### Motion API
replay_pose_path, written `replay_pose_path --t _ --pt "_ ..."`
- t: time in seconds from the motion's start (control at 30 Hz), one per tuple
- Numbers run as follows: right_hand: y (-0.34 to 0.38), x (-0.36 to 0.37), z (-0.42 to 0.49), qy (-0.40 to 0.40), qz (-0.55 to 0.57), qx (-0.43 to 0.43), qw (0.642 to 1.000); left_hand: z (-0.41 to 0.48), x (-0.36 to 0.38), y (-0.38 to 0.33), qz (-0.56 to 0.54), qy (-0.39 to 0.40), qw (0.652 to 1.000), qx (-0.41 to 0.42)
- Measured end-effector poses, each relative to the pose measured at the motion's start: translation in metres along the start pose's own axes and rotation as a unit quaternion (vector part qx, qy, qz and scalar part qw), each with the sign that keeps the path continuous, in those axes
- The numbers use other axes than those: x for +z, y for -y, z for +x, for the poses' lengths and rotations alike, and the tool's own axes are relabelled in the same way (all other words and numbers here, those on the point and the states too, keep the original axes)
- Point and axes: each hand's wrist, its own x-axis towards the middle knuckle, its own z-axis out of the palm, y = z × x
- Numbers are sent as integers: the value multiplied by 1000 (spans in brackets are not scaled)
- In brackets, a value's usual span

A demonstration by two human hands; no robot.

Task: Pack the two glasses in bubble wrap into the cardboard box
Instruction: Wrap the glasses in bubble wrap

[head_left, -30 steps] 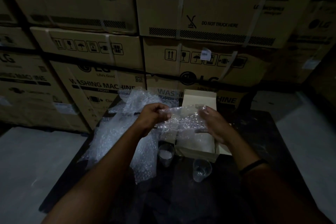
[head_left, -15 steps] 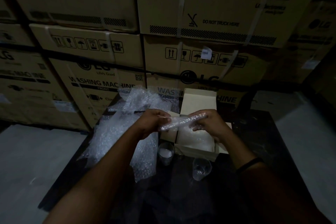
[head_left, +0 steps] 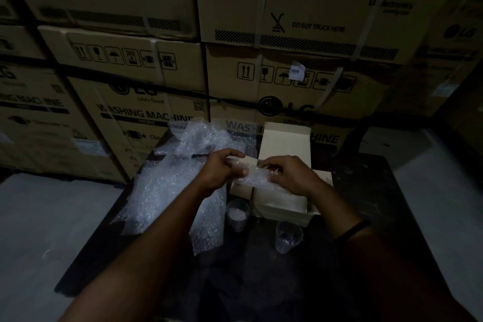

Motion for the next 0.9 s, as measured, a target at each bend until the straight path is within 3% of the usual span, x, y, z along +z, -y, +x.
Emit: replay_pose_path --t 0.13,0.23,0.3,0.4,0.53,0.67,0.8,0.9 --pt "-2 6 1 -26 3 21 999 -5 -17 9 -41 8 999 -7" --pt "-8 11 3 -79 130 93 984 -11 -27 27 23 -16 1000 -4" --pt "-9 14 2 -101 279 167 940 -19 -32 43 99 -18 995 -19" --pt "-6 16 -2 -57 464 225 855 -30 -38 76 192 16 980 -46" --pt "-9 29 -6 -26 440 225 869 -43 -26 102 228 52 970 -72" --pt "-10 39 -9 -42 478 250 841 -50 -3 111 189 40 979 -61" --pt "-11 45 -12 -34 399 264 877 -52 10 119 142 -2 989 -38" --pt "-15 47 -15 -41 384 264 884 -52 14 124 137 -11 990 -31"
